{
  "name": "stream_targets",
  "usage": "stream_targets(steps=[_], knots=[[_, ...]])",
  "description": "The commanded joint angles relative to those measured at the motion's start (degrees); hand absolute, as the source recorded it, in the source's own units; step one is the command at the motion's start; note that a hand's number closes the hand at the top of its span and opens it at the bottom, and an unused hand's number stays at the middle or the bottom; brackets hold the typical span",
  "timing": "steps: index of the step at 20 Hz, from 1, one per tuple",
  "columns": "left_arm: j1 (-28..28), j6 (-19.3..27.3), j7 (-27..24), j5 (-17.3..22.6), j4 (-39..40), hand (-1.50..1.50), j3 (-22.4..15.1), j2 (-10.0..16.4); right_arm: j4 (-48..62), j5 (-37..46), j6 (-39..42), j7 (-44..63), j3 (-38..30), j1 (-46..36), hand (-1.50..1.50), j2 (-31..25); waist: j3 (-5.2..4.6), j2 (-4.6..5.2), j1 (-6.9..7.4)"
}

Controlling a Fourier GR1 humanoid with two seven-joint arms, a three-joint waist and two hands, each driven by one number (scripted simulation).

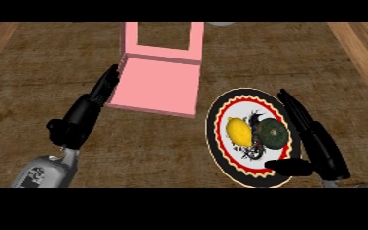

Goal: Pick the lemon from the plate and place it in the cardboard box

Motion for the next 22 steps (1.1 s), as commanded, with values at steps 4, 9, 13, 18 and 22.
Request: stream_targets(steps=[4, 9, 13, 18, 22], knots=[[-1.5, -1.6, 1.6, -0.3, 2.4, 0.0, -0.6, -0.6, -15.0, 23.7, -8.1, 8.9, 5.6, 9.1, -1.5, -6.9, -0.02, 0.08, -0.13], [0.0, -1.1, 0.2, -2.6, 2.4, 0.0, -2.4, -2.1, -36.3, 25.3, 7.8, 25.3, 4.8, 12.5, -1.5, -14.1, -0.06, 0.18, 0.58], [-3.0, -1.4, 0.7, -3.2, 4.1, 0.0, -1.5, -3.0, -43.0, 24.8, 16.3, 32.3, 8.7, 16.4, -1.5, -14.7, 0.06, 0.51, 1.26], [-1.6, 0.1, 1.5, -5.5, 1.5, 0.0, -3.1, -6.0, -48.0, 19.2, 29.3, 45.9, 8.8, 8.1, -1.5, -8.8, 0.13, 0.69, 2.78], [-1.6, -2.6, 0.1, -5.3, 3.3, 0.0, -1.5, -6.0, -45.0, 17.1, 34.3, 49.5, 8.2, 3.3, -1.5, -2.2, 0.16, 0.73, 2.78]])
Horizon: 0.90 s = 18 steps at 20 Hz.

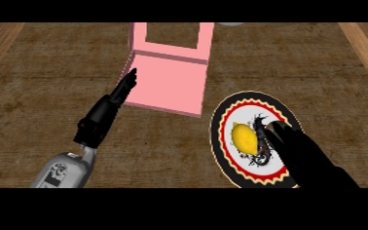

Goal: Pick the lemon from the plate and place it in the cardboard box

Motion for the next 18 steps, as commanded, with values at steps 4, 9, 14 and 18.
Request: stream_targets(steps=[4, 9, 14, 18], knots=[[3.2, -2.4, 1.8, -1.4, -4.1, 0.0, 1.2, 0.0, 5.6, -1.0, 4.8, 3.7, 0.8, -6.6, -1.5, 11.8, 0.1, -0.02, 0.45], [-2.3, -5.3, -0.1, -1.1, 2.9, 0.0, 5.7, -1.6, 14.3, 2.2, 6.5, 3.4, 0.8, -10.3, -1.5, 17.2, 0.09, 0.08, 0.16], [2.1, -4.8, 2.1, -4.2, -2.7, 0.0, 4.2, -3.8, 17.3, 2.3, 8.3, -0.2, -3.1, -8.3, -1.5, 17.4, 0.1, 0.01, 0.13], [-2.9, -3.9, 0.6, -6.6, 4.8, 0.0, 5.6, -7.3, 20.7, 4.2, 7.3, -2.7, -3.5, -10.0, -1.5, 20.7, 0.1, 0.08, -0.05]])
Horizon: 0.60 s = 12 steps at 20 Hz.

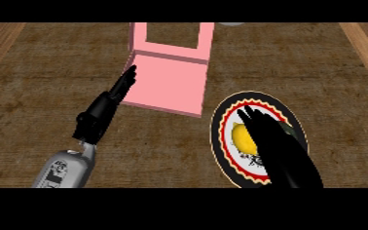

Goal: Pick the lemon from the plate and place it in the cardboard box

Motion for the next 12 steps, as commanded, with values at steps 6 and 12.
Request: stream_targets(steps=[6, 12], knots=[[0.9, -3.8, -2.0, -2.1, 0.8, 0.0, 3.9, -0.6, 7.5, 2.3, -2.2, -11.5, -7.2, -0.3, -1.5, 1.0, 0.0, 0.0, -0.01], [-1.2, -4.1, 4.6, -3.9, -2.2, 0.0, 4.0, -3.6, 12.6, 6.3, -0.6, -12.2, -6.3, -1.5, -1.5, 5.6, 0.0, -0.02, 0.03]])
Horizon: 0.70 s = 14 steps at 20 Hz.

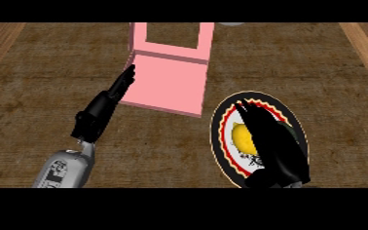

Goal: Pick the lemon from the plate and place it in the cardboard box

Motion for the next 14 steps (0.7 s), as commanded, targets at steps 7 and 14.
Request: stream_targets(steps=[7, 14], knots=[[-2.3, -3.5, 2.3, -0.3, 0.1, 0.0, 4.4, -0.7, 2.1, 3.8, 2.7, -2.2, 0.3, 3.1, -1.5, 2.8, 0.0, -0.02, -0.11], [0.4, -3.1, 3.3, -2.7, -3.9, 0.0, 4.1, -3.0, 6.8, 5.8, 5.3, -2.5, -2.6, -1.0, -1.5, 6.4, 0.0, -0.01, 0.03]])
